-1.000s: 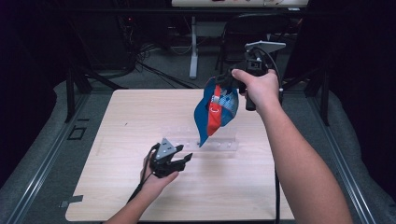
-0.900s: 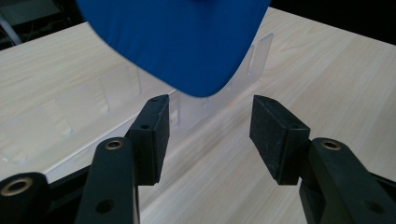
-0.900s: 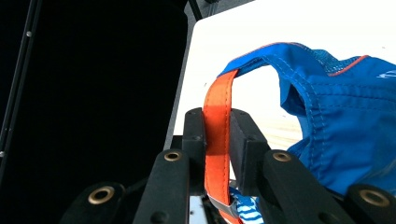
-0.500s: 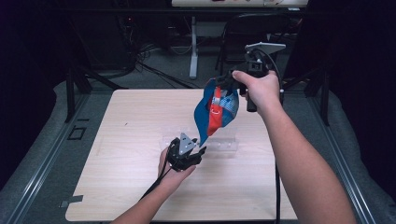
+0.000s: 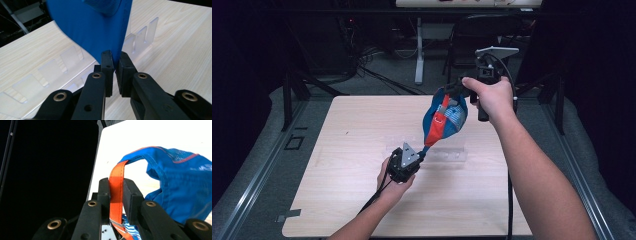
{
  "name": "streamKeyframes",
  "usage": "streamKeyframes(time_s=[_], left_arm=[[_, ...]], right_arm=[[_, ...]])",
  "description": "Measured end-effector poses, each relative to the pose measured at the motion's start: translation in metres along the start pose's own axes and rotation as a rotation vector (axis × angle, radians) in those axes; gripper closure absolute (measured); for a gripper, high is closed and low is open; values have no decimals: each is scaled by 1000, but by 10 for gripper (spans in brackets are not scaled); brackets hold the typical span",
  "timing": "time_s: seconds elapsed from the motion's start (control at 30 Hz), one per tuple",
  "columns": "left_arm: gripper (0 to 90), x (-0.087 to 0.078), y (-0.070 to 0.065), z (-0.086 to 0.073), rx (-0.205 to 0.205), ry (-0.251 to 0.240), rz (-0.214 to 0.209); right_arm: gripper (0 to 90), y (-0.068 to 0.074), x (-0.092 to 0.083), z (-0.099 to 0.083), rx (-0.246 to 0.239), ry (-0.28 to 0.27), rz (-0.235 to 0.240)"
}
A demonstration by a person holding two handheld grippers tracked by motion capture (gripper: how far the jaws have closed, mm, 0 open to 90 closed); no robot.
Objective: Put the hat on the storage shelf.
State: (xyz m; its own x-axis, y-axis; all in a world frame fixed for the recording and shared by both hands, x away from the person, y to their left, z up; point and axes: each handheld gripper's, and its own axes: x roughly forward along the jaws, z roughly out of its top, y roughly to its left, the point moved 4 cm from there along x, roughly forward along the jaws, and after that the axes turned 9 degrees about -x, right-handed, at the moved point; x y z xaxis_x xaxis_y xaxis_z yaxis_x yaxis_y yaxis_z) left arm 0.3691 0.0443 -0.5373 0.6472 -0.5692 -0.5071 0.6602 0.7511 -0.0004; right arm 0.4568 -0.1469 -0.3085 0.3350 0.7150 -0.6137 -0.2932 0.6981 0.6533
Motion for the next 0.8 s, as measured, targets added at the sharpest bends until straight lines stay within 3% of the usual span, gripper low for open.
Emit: streamKeyframes(time_s=[0.2,0.37,0.8], left_arm=[[865,-1,3,-1,-3,3,-15],[862,2,6,-7,-29,8,-29],[859,8,10,-20,-66,28,-28]], right_arm=[[775,-1,4,-1,-3,7,5],[775,-3,8,-3,-1,19,-1],[774,-17,20,-10,13,57,-5]])
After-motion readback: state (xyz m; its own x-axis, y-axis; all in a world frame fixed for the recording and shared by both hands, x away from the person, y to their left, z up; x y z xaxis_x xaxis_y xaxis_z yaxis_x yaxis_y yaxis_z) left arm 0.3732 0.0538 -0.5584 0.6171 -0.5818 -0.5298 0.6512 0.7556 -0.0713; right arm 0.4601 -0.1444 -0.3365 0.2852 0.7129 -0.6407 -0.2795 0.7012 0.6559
